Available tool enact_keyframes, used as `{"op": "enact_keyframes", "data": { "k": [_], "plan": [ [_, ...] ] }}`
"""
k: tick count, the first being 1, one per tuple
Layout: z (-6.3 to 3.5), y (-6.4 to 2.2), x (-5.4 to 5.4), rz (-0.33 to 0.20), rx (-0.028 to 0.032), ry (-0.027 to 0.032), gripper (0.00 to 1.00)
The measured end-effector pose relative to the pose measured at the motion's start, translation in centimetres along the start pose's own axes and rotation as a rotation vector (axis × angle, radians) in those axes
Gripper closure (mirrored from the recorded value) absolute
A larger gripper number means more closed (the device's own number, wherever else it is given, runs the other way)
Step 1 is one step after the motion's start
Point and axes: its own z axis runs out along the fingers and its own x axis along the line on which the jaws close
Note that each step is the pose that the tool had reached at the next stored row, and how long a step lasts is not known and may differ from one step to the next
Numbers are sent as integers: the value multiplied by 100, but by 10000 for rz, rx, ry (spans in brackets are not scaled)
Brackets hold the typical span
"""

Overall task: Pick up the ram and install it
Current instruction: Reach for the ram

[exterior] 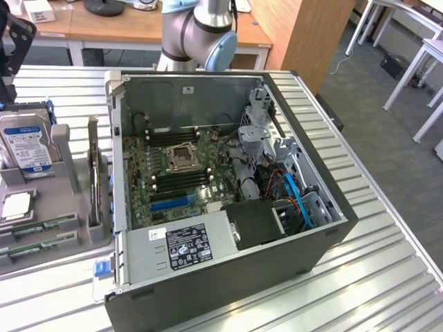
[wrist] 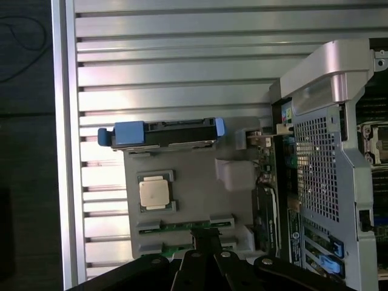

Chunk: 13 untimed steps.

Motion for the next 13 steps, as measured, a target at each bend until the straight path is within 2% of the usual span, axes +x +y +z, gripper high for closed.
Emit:
{"op": "enact_keyframes", "data": {
  "k": [6,13],
  "plan": [
    [-2,-8,104,0,0,1,89],
    [-2,-12,106,1,0,0,89]
  ]
}}
